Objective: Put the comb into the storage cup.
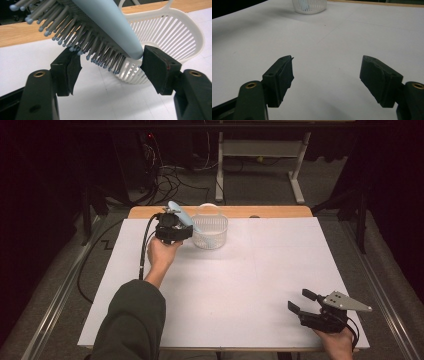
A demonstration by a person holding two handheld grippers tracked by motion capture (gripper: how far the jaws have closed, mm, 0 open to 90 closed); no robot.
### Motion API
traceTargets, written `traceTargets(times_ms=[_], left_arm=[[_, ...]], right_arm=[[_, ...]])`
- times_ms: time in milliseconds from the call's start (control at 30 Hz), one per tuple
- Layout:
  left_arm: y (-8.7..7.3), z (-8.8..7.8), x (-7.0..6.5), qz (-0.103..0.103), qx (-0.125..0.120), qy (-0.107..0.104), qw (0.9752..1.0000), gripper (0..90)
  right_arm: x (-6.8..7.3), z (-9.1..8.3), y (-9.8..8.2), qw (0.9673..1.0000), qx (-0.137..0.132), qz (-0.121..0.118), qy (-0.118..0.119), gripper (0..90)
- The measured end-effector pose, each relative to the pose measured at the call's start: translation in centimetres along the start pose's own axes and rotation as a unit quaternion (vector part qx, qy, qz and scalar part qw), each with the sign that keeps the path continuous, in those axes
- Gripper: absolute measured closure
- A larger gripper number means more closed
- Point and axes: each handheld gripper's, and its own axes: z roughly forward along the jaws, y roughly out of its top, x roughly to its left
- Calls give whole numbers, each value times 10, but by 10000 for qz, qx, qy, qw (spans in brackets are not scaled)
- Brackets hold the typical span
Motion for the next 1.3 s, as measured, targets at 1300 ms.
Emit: traceTargets(times_ms=[1300], left_arm=[[-7, -6, -4, 281, -27, 85, 9996, 339]], right_arm=[[1, 0, 0, 10000, 5, 6, 2, 275]])
